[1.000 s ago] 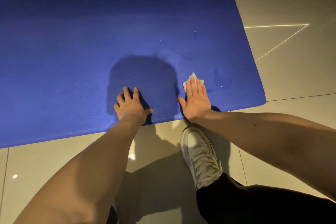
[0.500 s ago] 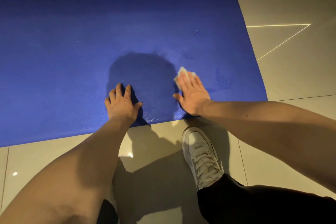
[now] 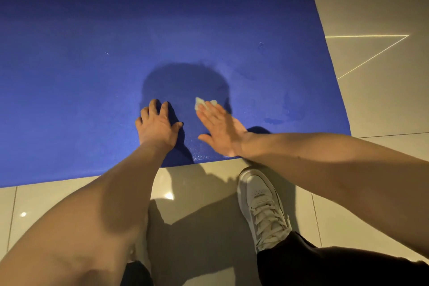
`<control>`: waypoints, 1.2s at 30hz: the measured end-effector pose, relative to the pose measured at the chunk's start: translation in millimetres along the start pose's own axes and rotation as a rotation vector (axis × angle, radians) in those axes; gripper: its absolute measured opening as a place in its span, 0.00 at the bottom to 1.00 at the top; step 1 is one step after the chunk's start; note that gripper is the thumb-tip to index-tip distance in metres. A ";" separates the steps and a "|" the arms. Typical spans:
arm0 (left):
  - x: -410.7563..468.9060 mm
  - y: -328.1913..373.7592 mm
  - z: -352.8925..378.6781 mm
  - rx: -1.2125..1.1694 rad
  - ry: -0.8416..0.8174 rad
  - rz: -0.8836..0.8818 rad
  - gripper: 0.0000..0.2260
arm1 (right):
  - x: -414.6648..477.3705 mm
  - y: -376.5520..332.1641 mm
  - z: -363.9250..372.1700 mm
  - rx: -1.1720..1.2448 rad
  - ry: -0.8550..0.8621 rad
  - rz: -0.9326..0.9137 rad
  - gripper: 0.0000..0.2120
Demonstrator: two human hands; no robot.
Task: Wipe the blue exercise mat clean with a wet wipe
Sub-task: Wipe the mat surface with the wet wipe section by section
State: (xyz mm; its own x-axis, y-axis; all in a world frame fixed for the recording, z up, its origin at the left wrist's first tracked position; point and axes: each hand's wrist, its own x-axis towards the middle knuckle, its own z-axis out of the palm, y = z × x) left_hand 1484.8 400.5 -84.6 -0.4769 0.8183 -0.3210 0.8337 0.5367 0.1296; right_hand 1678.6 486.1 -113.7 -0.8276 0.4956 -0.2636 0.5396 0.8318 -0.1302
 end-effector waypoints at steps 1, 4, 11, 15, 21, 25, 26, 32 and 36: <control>2.8 0.5 -1.7 0.005 -0.006 0.004 0.31 | 1.6 14.8 -2.8 0.032 -0.008 0.078 0.38; 10.4 0.1 -4.8 0.003 -0.015 0.004 0.31 | 2.7 47.7 -8.3 0.195 0.040 0.375 0.39; 20.7 -7.8 -8.9 0.019 -0.070 -0.008 0.32 | 25.3 -12.8 -6.9 0.280 0.120 0.314 0.40; 23.0 -16.9 -6.0 0.008 -0.027 -0.004 0.29 | 36.1 -25.1 2.5 0.059 0.091 -0.052 0.37; 36.2 -16.8 -6.9 -0.004 -0.013 -0.013 0.30 | 46.0 51.5 -17.4 0.110 0.061 0.240 0.38; 39.9 -15.7 -7.6 0.011 -0.031 -0.024 0.30 | 47.9 69.7 -26.8 0.169 0.032 0.604 0.39; 41.3 -16.3 -8.3 0.019 -0.031 -0.026 0.30 | 52.8 61.6 -29.8 0.201 0.049 0.642 0.40; 52.8 -21.4 -9.3 0.022 -0.002 -0.028 0.28 | 77.9 -13.0 -19.6 0.087 0.086 0.169 0.40; 62.2 -19.2 -10.1 0.015 -0.005 -0.040 0.29 | 86.3 4.7 -19.0 0.024 0.051 -0.089 0.36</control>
State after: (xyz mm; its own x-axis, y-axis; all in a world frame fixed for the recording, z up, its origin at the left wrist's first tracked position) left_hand 1436.3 443.1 -97.6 -0.5087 0.7952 -0.3299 0.8180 0.5659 0.1029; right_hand 1606.8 537.6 -118.9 -0.8786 0.4330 -0.2014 0.4671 0.8670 -0.1737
